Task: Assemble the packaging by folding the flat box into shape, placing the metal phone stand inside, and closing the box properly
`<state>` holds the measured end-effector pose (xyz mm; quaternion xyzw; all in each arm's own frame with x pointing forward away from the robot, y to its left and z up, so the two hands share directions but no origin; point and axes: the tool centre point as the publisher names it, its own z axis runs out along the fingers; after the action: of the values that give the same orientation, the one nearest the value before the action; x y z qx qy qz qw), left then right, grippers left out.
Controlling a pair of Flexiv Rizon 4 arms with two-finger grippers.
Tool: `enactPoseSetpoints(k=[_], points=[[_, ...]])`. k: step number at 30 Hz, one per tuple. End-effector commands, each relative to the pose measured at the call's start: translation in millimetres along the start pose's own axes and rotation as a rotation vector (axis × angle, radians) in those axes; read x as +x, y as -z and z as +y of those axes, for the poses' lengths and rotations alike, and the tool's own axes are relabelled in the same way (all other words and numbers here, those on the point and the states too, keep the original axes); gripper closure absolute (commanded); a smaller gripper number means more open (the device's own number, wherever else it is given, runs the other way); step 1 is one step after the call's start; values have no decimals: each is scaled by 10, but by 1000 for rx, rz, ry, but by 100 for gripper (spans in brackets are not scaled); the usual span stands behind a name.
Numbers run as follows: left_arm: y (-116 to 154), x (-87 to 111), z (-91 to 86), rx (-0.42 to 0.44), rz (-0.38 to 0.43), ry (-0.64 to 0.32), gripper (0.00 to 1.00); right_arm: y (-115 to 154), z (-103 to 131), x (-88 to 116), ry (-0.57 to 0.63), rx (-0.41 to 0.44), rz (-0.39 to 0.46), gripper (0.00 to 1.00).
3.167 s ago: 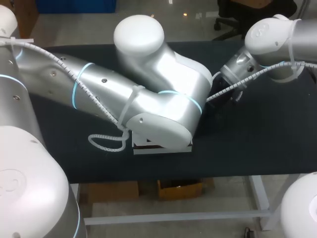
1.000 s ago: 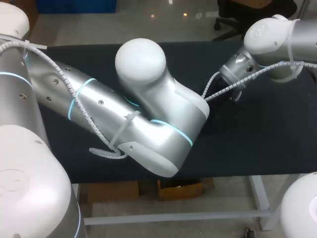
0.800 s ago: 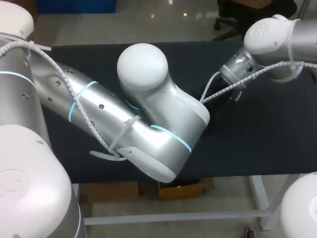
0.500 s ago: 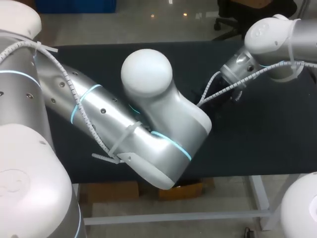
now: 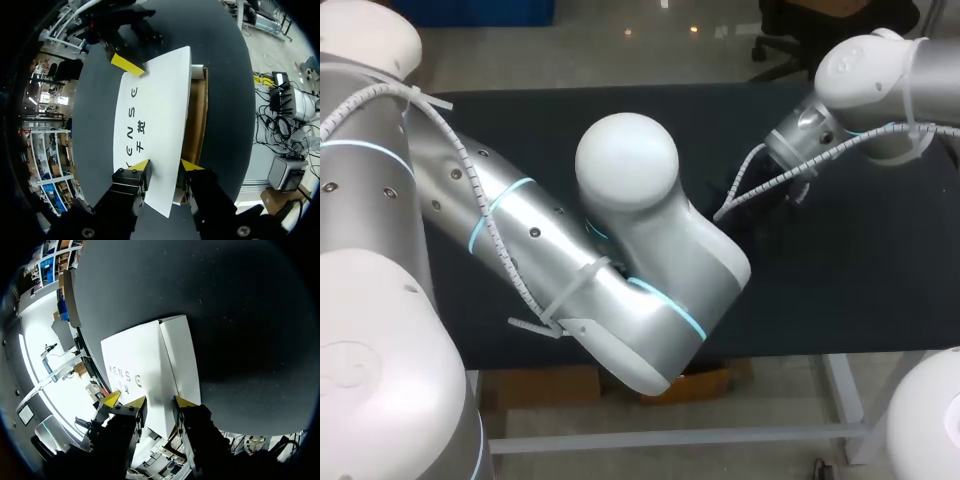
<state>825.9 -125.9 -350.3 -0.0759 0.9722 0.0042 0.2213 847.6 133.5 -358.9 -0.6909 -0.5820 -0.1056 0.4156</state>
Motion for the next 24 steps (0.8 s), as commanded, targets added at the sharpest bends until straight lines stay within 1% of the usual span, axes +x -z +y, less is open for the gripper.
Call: enactPoseSetpoints(k=[1, 9, 24], points=[[-54, 70, -64, -15, -18, 1, 64, 10, -3, 7, 0, 3, 0, 69], [-88, 95, -68, -29, -29, 6, 67, 10, -5, 8, -1, 3, -1, 69], [-111, 126, -80, -34, -34, 5, 66, 14, -4, 10, 1, 2, -1, 69]])
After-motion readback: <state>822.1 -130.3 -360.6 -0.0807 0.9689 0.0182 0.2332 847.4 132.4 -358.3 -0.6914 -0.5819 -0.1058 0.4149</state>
